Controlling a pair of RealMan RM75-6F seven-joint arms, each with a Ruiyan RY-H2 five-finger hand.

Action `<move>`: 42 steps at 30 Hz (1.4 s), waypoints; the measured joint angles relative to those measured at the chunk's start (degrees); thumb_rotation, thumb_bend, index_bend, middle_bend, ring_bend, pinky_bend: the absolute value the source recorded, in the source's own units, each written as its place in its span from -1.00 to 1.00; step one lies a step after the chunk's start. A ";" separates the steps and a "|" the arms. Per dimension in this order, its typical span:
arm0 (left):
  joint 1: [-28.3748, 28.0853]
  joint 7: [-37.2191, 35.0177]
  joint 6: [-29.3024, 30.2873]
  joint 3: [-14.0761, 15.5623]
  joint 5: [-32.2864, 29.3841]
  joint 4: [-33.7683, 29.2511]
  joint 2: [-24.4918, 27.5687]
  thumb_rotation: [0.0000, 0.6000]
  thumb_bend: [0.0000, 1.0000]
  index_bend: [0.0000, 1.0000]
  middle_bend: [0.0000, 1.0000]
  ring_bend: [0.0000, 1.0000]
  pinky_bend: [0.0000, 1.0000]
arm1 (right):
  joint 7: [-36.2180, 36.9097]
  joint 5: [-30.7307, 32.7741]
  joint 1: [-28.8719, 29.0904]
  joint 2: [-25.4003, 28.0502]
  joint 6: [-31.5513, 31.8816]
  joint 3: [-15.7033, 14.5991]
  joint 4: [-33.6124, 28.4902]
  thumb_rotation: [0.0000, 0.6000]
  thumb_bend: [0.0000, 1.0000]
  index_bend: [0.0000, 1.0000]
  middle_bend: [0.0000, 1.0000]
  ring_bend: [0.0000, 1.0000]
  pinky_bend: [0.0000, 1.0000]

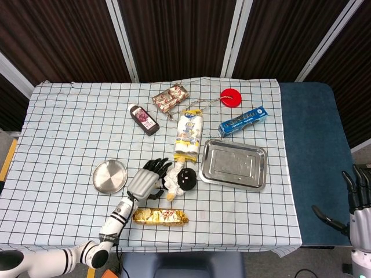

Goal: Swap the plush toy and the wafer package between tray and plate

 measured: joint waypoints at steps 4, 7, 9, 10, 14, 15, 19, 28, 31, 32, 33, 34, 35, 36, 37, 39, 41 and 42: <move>-1.03 0.29 -0.62 -0.06 -1.14 1.84 -1.62 1.00 -0.32 -1.00 -1.00 -1.00 -0.80 | -0.36 0.00 0.12 0.10 -0.44 -0.12 -0.10 1.00 -0.78 -0.98 -1.00 -1.00 -0.91; -1.37 0.11 -0.81 0.10 -1.68 2.79 -2.52 1.00 -0.30 -1.00 -1.00 -1.00 -0.80 | -0.43 0.04 0.18 0.08 -0.56 -0.13 -0.09 1.00 -0.78 -0.98 -1.00 -1.00 -0.91; -1.48 -0.60 -0.51 0.21 -1.50 3.59 -3.17 1.00 -0.29 -1.00 -1.00 -0.99 -0.80 | -0.42 0.07 0.24 0.04 -0.63 -0.10 -0.06 1.00 -0.78 -0.98 -1.00 -1.00 -0.91; -1.49 -1.07 -0.23 0.23 -1.31 3.97 -3.51 1.00 -0.28 -0.99 -0.97 -0.93 -0.78 | -0.37 0.10 0.26 0.04 -0.67 -0.08 -0.06 1.00 -0.78 -0.98 -1.00 -1.00 -0.91; -1.40 -4.11 1.74 0.36 0.22 6.37 -5.41 1.00 -0.25 -0.71 -0.59 -0.51 -0.46 | -0.10 0.30 0.38 0.05 -0.89 0.01 -0.11 1.00 -0.78 -0.98 -1.00 -1.00 -0.91; -1.36 -5.18 2.45 0.46 0.92 7.53 -6.12 1.00 -0.24 -0.64 -0.49 -0.43 -0.39 | 0.00 0.34 0.41 0.08 -0.97 0.01 -0.13 1.00 -0.78 -0.98 -1.00 -1.00 -0.91; -1.19 -8.84 4.40 1.09 3.11 12.38 -8.71 1.00 -0.23 -0.42 -0.19 -0.18 -0.18 | 0.20 0.40 0.45 0.19 -1.03 0.02 -0.19 1.00 -0.78 -0.98 -1.00 -1.00 -0.91; -0.44 -14.05 9.11 1.90 6.33 20.10 -12.64 1.00 -0.08 0.23 0.46 0.42 0.41 | 0.41 0.71 0.47 0.21 -1.02 0.22 -0.22 1.00 -0.78 -0.98 -1.00 -1.00 -0.91; 0.10 -15.57 11.73 1.71 7.61 20.02 -12.31 1.00 -0.04 0.33 0.56 0.50 0.49 | 0.20 0.83 0.53 0.15 -1.20 0.25 -0.25 1.00 -0.78 -0.98 -1.00 -1.00 -0.91; 0.26 -15.76 12.19 1.65 7.83 19.58 -11.90 1.00 -0.03 0.34 0.57 0.51 0.49 | 0.13 0.85 0.54 0.12 -1.25 0.25 -0.25 1.00 -0.78 -0.98 -1.00 -1.00 -0.91; 0.48 -15.84 12.62 1.59 8.05 18.69 -11.17 1.00 -0.02 0.35 0.58 0.52 0.50 | 0.01 0.90 0.55 0.09 -1.31 0.26 -0.25 1.00 -0.78 -0.98 -1.00 -1.00 -0.91; 0.67 -15.79 12.90 1.56 8.19 17.83 -10.48 1.00 -0.01 0.35 0.59 0.53 0.50 | -0.07 0.92 0.56 0.06 -1.36 0.26 -0.27 1.00 -0.78 -0.98 -1.00 -1.00 -0.91; 0.86 -15.62 13.14 1.54 8.29 16.82 -9.67 1.00 0.01 0.35 0.59 0.53 0.51 | -0.16 0.94 0.57 0.03 -1.39 0.26 -0.30 1.00 -0.78 -0.98 -1.00 -1.00 -0.91; 1.13 -15.23 13.40 1.51 8.36 15.26 -8.43 1.00 0.02 0.35 0.59 0.53 0.51 | -0.29 0.97 0.58 -0.02 -1.41 0.28 -0.31 1.00 -0.78 -0.98 -1.00 -1.00 -0.91; 1.35 -14.84 13.55 1.49 8.38 13.96 -7.39 1.00 0.02 0.35 0.59 0.53 0.51 | -0.37 1.01 0.59 -0.06 -1.44 0.30 -0.31 1.00 -0.78 -0.98 -1.00 -1.00 -0.91; 1.94 -13.69 13.94 1.49 8.43 10.60 -4.52 1.00 0.03 0.35 0.59 0.53 0.51 | -0.51 1.12 0.59 -0.10 -1.54 0.32 -0.37 1.00 -0.78 -0.98 -1.00 -1.00 -0.91; 2.59 -12.45 14.43 1.63 8.57 7.90 -1.66 1.00 0.02 0.36 0.60 0.53 0.51 | -0.56 1.24 0.60 -0.10 -1.66 0.34 -0.44 1.00 -0.78 -0.97 -1.00 -1.00 -0.91; 3.12 -11.52 14.83 1.84 8.71 6.30 0.33 1.00 0.02 0.36 0.60 0.53 0.51 | -0.61 1.32 0.60 -0.10 -1.69 0.38 -0.50 1.00 -0.78 -0.97 -1.00 -1.00 -0.91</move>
